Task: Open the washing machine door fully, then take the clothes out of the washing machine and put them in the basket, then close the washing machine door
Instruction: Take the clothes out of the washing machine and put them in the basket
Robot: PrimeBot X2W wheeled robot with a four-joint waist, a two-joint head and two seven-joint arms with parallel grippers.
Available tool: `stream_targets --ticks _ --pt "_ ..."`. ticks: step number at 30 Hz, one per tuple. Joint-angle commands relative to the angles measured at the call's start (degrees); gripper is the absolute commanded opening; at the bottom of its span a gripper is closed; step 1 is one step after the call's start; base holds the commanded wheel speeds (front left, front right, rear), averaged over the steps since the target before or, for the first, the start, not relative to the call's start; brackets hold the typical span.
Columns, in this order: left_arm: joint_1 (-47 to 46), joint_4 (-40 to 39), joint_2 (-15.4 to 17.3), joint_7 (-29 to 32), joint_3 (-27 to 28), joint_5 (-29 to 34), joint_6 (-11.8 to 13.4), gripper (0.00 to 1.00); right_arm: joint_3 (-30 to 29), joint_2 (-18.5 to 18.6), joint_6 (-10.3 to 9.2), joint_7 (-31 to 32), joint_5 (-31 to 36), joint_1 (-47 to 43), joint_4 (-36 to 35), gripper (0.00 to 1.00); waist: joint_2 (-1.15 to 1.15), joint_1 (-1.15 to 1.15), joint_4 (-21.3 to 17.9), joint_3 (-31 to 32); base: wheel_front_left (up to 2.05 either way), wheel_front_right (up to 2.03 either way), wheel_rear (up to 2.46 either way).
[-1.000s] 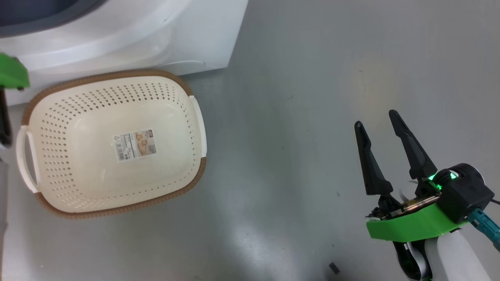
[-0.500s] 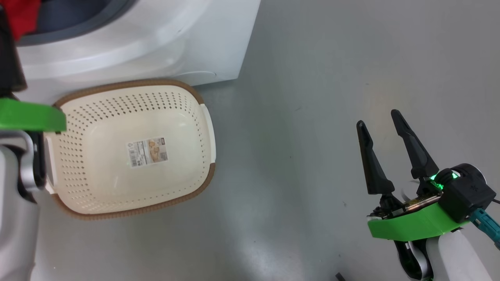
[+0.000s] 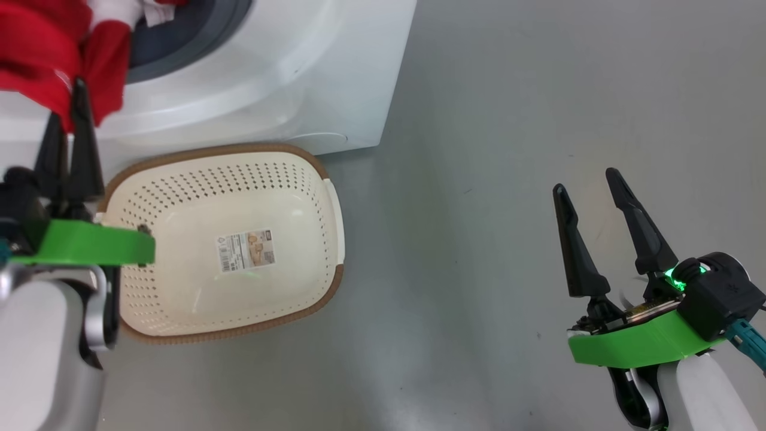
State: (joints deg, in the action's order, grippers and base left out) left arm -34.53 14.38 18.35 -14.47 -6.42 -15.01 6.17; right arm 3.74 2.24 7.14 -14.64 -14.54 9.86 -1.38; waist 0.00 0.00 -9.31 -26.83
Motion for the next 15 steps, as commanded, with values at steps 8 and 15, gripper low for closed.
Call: stream_targets --ticks 8,15 --pt "4.28 -4.89 0.71 -0.52 1.54 0.08 1.81 0.00 0.11 0.64 0.35 -0.36 -0.26 -0.95 -1.42 1.00 0.00 0.00 0.68 1.96 0.00 0.00 0.00" --pt "7.19 -7.51 -0.40 -0.46 1.00 -0.44 2.74 0.00 -0.83 0.64 0.35 -0.36 -0.34 -1.49 -1.58 1.00 0.00 0.00 1.41 3.41 0.00 0.00 0.00"
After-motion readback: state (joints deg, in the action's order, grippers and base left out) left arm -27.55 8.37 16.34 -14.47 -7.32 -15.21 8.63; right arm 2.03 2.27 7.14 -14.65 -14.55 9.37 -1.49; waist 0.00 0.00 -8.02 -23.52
